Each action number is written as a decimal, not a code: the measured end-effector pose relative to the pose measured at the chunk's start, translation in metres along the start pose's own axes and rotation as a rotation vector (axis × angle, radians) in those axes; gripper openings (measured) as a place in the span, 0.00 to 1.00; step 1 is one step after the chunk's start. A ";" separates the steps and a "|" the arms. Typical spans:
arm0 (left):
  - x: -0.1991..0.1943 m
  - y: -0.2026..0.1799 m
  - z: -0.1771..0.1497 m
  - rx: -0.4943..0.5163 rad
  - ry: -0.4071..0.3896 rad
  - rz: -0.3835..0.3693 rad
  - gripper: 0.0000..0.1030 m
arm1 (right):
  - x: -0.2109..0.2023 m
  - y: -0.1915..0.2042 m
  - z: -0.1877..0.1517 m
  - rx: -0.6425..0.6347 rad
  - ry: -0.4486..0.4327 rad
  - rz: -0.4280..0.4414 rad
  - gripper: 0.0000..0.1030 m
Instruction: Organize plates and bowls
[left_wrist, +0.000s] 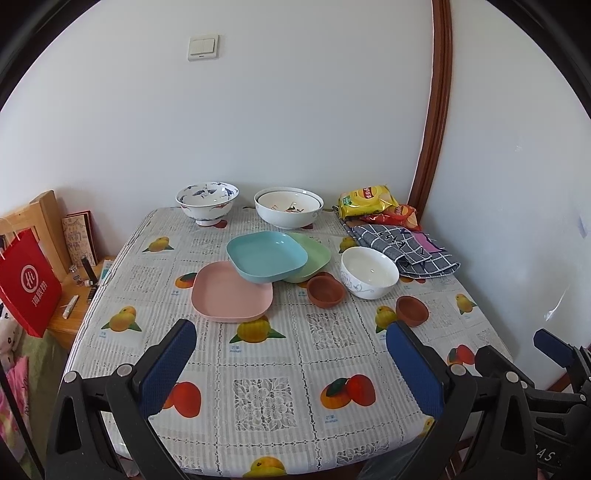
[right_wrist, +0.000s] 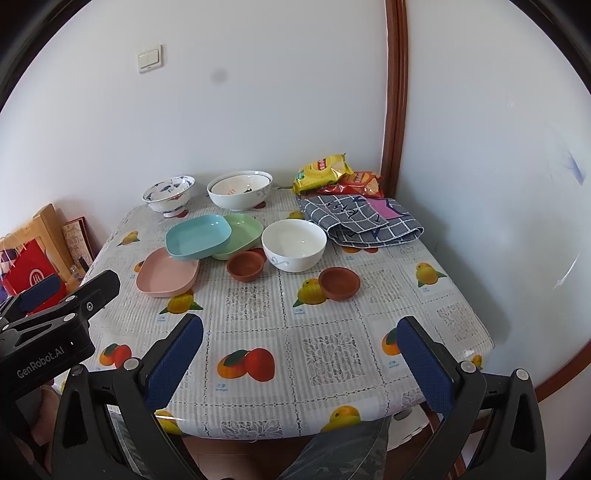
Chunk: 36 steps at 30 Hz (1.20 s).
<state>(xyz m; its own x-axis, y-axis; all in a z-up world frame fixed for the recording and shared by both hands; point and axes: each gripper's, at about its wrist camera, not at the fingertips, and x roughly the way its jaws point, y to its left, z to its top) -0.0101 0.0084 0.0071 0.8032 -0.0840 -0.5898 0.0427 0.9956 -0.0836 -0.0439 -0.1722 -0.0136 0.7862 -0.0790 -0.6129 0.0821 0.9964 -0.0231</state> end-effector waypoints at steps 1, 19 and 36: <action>0.000 0.000 0.000 -0.002 0.000 -0.001 1.00 | 0.000 0.000 0.000 0.000 0.000 0.000 1.00; 0.011 0.002 0.005 -0.007 0.013 -0.024 1.00 | 0.000 0.001 0.005 0.015 0.002 0.008 1.00; 0.056 0.005 0.034 -0.004 0.062 -0.043 1.00 | 0.039 -0.002 0.038 0.045 0.033 0.017 1.00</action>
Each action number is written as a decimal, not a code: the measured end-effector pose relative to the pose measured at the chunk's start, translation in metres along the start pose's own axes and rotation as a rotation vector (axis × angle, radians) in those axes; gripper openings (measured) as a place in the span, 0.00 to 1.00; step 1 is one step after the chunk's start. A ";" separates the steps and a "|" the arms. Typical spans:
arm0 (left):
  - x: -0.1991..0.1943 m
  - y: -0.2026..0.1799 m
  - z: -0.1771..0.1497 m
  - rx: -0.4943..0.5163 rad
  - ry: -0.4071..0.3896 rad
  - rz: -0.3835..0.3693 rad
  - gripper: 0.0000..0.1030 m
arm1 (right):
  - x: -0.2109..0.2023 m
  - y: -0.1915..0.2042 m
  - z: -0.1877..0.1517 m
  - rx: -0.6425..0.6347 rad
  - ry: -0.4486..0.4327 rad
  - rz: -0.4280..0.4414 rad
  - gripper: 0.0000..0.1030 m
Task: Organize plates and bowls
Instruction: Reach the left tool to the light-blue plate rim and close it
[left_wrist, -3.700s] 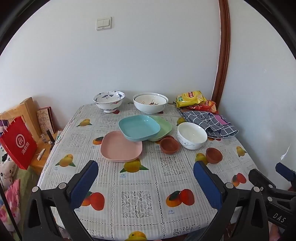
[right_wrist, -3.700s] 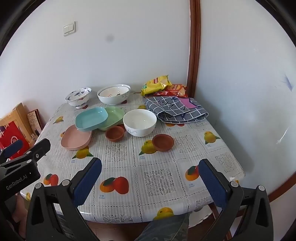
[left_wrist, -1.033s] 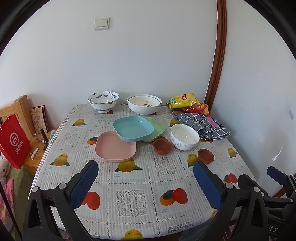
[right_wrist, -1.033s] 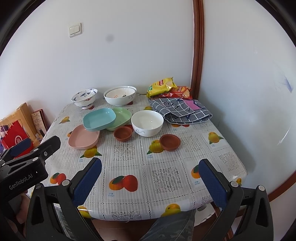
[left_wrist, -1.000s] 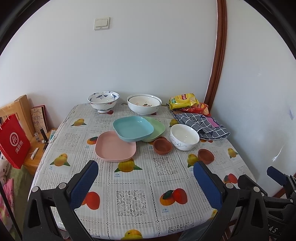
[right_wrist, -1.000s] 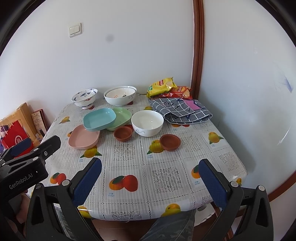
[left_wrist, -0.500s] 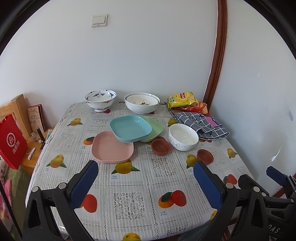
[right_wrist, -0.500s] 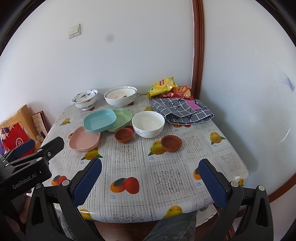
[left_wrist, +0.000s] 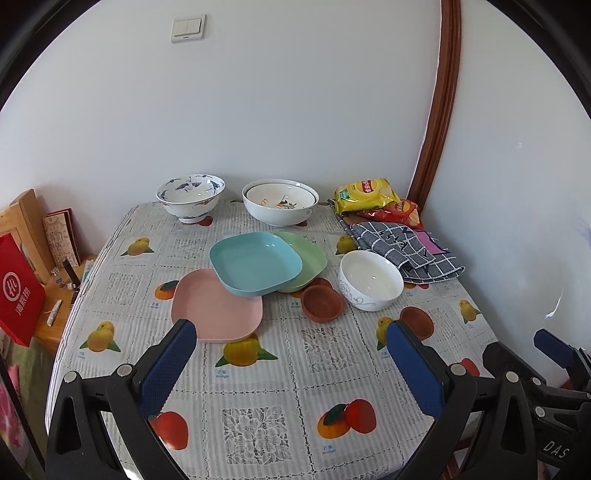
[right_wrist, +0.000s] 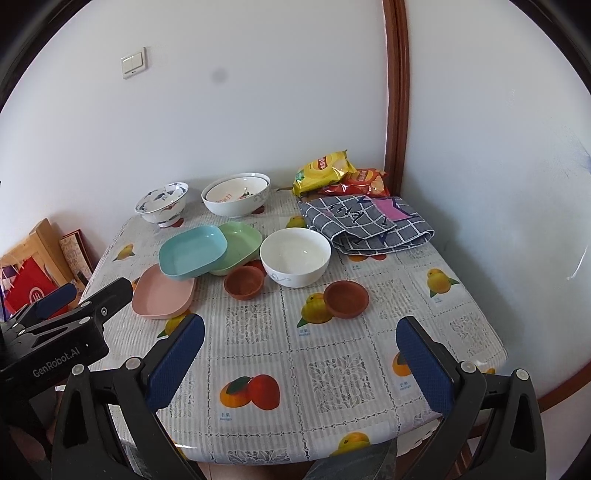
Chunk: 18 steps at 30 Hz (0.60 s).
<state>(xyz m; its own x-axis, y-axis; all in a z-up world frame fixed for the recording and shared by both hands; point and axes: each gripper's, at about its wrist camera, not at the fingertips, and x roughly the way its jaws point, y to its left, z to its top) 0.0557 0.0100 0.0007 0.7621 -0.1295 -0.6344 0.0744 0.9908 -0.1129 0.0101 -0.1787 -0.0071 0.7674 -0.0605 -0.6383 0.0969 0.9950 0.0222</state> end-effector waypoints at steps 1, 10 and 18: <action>0.004 0.001 0.003 -0.001 0.006 0.001 1.00 | 0.003 0.001 0.003 -0.001 0.002 0.001 1.00; 0.044 0.030 0.025 -0.042 0.059 0.025 1.00 | 0.039 0.014 0.030 -0.009 0.025 0.019 1.00; 0.091 0.069 0.039 -0.107 0.122 0.069 1.00 | 0.085 0.031 0.052 -0.030 0.054 0.074 0.99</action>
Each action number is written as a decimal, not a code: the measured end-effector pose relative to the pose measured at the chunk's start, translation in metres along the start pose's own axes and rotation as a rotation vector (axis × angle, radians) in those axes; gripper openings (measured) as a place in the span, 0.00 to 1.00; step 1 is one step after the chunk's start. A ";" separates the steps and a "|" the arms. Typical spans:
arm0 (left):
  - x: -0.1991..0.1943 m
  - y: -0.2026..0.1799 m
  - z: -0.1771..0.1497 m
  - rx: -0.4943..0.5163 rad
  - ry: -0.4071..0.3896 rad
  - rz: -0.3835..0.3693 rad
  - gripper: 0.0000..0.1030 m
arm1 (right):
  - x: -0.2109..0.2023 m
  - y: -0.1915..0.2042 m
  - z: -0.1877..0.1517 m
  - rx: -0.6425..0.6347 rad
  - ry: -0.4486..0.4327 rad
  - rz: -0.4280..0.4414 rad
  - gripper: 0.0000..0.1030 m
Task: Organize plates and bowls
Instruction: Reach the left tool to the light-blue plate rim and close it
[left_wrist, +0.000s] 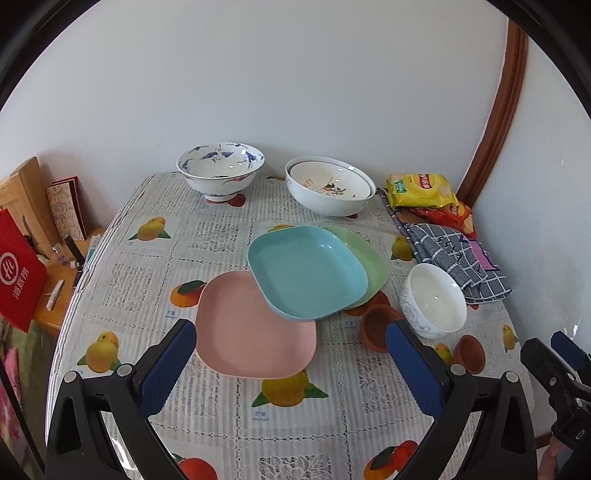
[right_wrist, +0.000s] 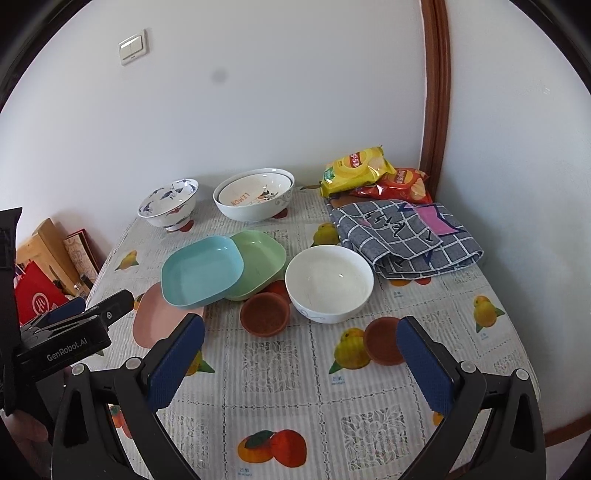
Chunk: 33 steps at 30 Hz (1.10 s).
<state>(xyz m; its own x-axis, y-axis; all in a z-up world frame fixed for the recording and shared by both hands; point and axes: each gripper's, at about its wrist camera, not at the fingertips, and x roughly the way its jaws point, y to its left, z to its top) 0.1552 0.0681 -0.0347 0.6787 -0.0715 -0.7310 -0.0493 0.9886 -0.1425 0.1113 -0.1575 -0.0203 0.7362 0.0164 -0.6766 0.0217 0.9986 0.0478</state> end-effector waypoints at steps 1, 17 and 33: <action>0.005 0.002 0.002 -0.003 0.006 0.005 1.00 | 0.006 0.002 0.003 -0.007 0.002 0.003 0.99; 0.081 0.028 0.039 -0.043 0.039 0.041 0.98 | 0.107 0.046 0.025 -0.083 0.112 0.095 0.69; 0.165 0.029 0.069 -0.024 0.102 0.002 0.82 | 0.192 0.082 0.034 -0.129 0.197 0.075 0.45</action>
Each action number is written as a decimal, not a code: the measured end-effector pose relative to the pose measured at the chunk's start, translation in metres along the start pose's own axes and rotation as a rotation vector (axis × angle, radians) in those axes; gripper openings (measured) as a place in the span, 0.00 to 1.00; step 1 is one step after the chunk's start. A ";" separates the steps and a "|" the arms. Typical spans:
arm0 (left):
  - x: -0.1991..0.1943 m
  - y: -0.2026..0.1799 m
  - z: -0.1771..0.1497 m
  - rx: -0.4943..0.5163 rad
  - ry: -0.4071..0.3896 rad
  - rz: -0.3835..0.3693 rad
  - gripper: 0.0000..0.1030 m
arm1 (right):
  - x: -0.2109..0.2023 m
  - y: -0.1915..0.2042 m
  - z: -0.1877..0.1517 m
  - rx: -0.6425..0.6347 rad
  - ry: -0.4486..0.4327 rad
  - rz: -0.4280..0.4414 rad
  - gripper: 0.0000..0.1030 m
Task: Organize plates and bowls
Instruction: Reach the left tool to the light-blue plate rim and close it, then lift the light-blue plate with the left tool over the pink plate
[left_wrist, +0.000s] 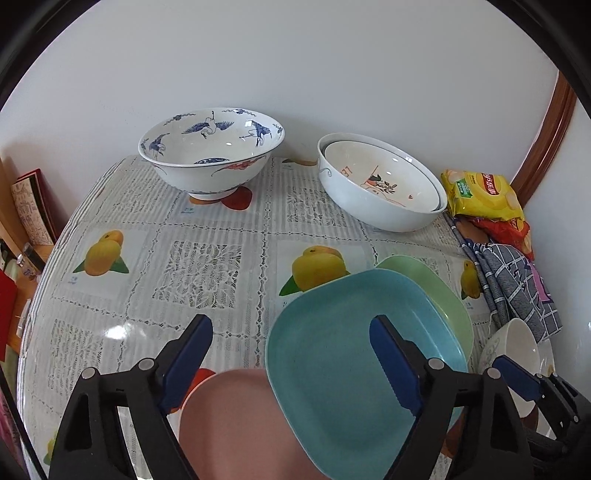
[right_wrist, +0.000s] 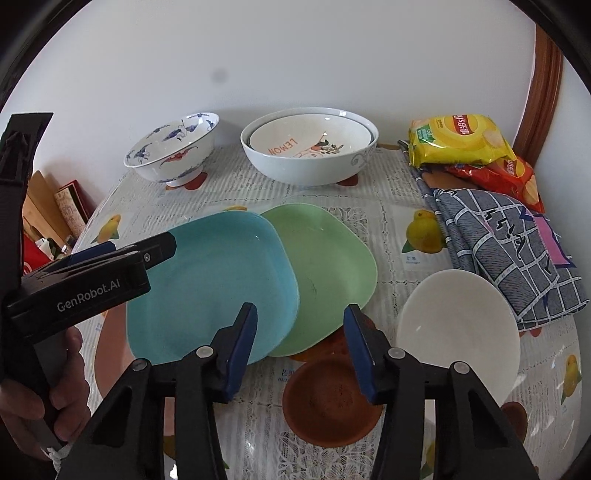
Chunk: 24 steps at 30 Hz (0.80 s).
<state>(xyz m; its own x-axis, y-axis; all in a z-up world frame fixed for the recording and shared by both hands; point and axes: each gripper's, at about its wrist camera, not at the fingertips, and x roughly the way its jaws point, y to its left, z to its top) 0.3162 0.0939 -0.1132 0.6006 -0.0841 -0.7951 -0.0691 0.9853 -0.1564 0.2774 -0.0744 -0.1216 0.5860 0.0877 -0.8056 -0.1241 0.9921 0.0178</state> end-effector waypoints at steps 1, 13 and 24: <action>0.004 0.001 0.001 -0.006 0.007 -0.004 0.81 | 0.005 0.001 0.001 -0.005 0.007 -0.005 0.44; 0.028 0.003 0.001 -0.009 0.048 -0.035 0.56 | 0.032 0.005 0.006 -0.020 0.056 -0.024 0.28; 0.026 0.006 -0.005 -0.006 0.063 -0.063 0.18 | 0.040 0.008 0.005 -0.021 0.036 -0.027 0.09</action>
<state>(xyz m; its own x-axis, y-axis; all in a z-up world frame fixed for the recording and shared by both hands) 0.3275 0.0973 -0.1373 0.5527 -0.1554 -0.8188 -0.0377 0.9768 -0.2108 0.3038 -0.0622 -0.1502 0.5601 0.0571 -0.8264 -0.1258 0.9919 -0.0167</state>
